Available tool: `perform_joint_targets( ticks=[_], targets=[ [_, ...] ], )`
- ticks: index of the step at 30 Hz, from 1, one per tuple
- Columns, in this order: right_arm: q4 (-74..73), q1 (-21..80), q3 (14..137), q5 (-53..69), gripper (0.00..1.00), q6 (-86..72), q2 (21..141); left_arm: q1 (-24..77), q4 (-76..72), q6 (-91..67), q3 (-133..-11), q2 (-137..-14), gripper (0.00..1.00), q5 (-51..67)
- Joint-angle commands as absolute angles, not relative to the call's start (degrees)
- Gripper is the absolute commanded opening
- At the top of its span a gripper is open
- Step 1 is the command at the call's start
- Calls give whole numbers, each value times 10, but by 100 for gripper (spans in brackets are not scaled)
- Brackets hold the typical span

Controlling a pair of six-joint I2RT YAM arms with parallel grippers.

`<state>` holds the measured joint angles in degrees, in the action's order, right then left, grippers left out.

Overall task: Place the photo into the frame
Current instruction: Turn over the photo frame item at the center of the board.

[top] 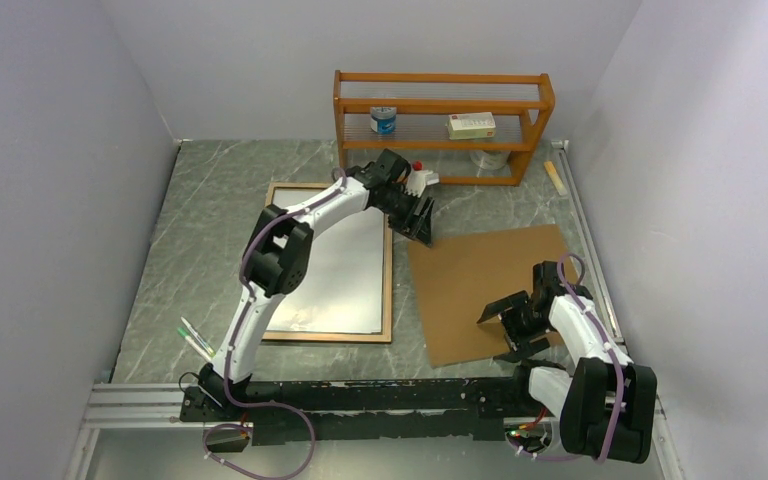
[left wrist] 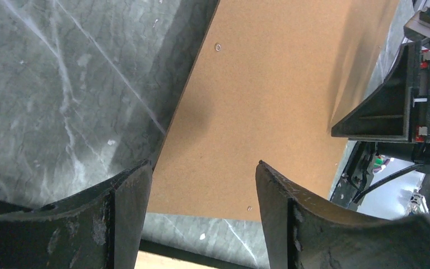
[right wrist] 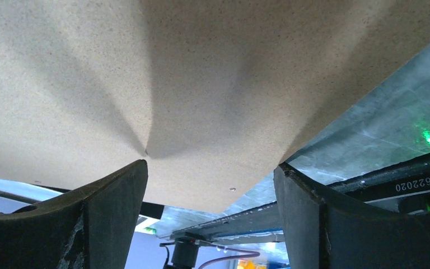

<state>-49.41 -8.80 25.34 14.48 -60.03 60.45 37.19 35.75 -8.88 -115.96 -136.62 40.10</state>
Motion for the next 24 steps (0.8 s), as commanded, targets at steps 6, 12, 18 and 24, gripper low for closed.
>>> perform_joint_targets(
  ticks=[6,12,18,24],
  targets=[
    [-300,-70,293,232,83,-611,632,403,422,-124,-1106,-1272,69,425],
    [-254,-14,293,228,82,-659,662,388,446,-101,-1040,-1225,69,354],
    [-232,49,304,213,82,-681,704,358,445,-101,-987,-1202,69,345],
    [-258,59,315,171,82,-671,711,334,438,-125,-961,-1184,80,296]
  ],
)
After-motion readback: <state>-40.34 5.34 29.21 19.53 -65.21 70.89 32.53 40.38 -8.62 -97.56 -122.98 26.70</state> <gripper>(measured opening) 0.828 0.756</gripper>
